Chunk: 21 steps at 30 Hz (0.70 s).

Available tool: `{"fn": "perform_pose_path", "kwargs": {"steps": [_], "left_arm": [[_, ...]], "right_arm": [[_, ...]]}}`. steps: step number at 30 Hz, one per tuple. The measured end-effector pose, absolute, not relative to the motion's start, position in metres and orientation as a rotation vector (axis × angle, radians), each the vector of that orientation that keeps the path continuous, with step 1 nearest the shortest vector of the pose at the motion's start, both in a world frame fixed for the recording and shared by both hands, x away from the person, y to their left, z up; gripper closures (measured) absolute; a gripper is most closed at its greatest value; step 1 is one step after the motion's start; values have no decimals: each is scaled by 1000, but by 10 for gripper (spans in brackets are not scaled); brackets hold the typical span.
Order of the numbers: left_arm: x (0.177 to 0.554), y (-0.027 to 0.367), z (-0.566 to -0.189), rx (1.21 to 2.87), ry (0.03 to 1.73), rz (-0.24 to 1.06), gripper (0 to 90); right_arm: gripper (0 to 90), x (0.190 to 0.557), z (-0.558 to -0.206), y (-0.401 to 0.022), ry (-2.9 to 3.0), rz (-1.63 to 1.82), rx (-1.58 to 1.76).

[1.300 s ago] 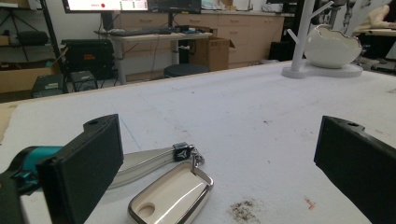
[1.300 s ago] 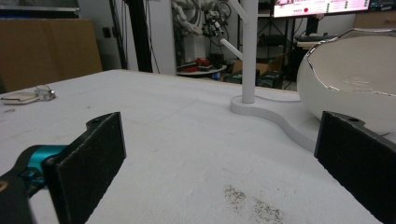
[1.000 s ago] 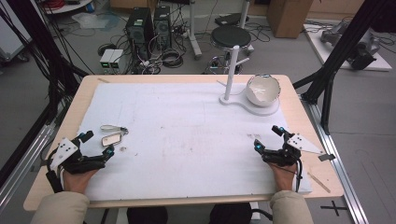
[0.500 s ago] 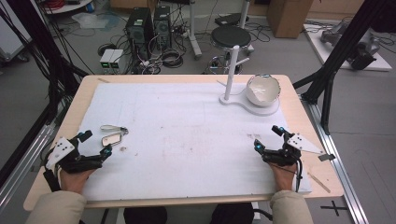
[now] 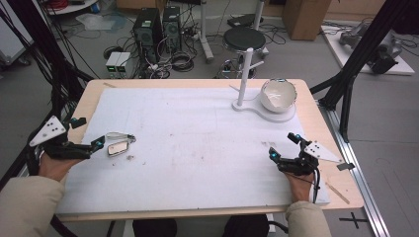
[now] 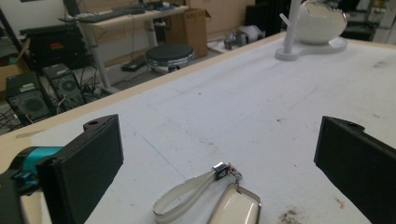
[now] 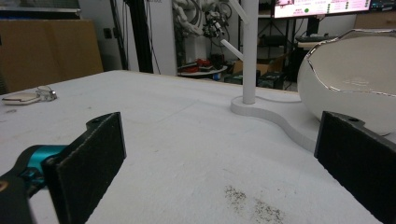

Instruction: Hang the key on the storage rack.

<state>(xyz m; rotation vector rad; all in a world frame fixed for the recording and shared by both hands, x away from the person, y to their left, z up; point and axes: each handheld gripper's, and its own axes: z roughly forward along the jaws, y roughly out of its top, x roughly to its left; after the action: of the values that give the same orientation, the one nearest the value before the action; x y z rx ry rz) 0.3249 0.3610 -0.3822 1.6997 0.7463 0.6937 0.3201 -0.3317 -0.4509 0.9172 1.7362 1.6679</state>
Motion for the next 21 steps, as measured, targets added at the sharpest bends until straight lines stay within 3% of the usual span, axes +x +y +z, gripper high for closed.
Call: {"fn": "perform_pose_path", "kwargs": {"steps": [12,21], "left_arm": [[379,364,-333,1963,633,572,17],[404,354,-329,2149,579,510,17]], "right_arm": [[11,320,-451,-331,1741,1665,917],[11,320,-451,-331,1744,1657,912]]}}
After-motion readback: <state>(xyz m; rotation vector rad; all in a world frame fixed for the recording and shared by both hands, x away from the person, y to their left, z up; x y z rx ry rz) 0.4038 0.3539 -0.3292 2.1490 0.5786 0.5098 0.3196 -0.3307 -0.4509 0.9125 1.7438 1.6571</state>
